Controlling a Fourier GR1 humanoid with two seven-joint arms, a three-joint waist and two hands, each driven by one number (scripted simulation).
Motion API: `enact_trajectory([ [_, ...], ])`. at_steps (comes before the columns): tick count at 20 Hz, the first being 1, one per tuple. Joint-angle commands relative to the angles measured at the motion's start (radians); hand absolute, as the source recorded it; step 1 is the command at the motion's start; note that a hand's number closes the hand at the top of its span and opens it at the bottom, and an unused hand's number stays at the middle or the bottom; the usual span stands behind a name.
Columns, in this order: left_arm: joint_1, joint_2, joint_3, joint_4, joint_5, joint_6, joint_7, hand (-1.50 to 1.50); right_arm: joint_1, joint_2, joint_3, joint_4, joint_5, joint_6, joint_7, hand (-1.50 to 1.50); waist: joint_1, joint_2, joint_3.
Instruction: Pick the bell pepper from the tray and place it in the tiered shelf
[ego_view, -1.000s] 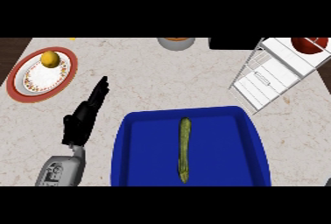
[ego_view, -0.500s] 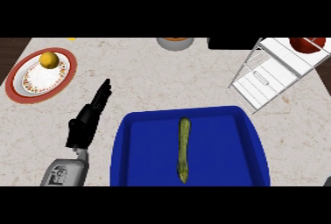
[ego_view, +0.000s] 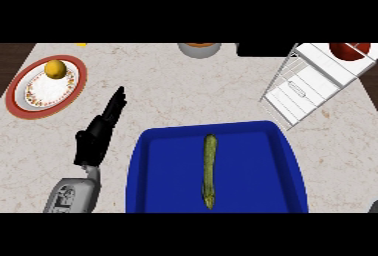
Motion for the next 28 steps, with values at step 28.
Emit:
enact_trajectory([
  [28, -0.019, -0.018, -0.018, -0.002, -0.011, 0.005, 0.003, 0.0, 0.132, -0.648, -0.275, 0.474, -0.181, 0.512, 0.067, -1.5, 0.011, 0.018, 0.007],
])
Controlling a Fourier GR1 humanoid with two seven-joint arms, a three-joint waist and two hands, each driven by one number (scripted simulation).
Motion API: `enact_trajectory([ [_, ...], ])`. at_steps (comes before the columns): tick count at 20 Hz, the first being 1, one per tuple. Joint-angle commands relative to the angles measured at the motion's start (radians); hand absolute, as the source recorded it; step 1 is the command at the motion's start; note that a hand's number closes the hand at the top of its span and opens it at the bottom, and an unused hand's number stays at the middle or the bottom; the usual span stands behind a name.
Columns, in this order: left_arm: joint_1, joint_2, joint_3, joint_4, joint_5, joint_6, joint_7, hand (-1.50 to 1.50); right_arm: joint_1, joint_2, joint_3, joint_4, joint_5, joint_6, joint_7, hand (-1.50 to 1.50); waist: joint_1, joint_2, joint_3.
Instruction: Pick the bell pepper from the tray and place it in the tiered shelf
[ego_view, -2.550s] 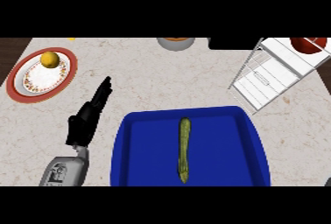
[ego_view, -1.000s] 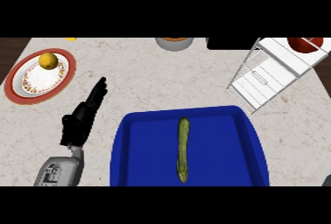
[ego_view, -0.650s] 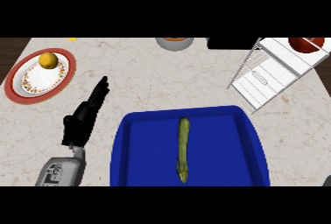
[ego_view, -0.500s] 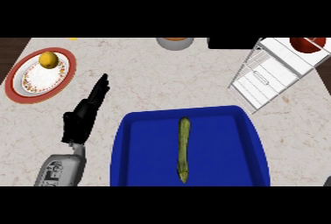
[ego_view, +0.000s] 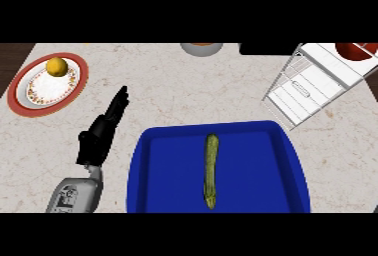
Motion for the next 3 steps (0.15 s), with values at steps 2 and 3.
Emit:
enact_trajectory([
  [2, -0.007, 0.021, 0.024, -0.003, 0.015, -0.011, -0.004, 0.0, 0.118, -0.069, -0.038, 0.094, -0.01, 0.109, -0.134, -1.5, -0.004, 0.003, 0.004],
  [3, 0.006, 0.015, 0.018, -0.019, 0.013, -0.007, 0.015, 0.0, 0.13, -0.063, -0.031, 0.104, -0.002, 0.117, -0.141, -1.5, 0.007, 0.002, 0.004],
])
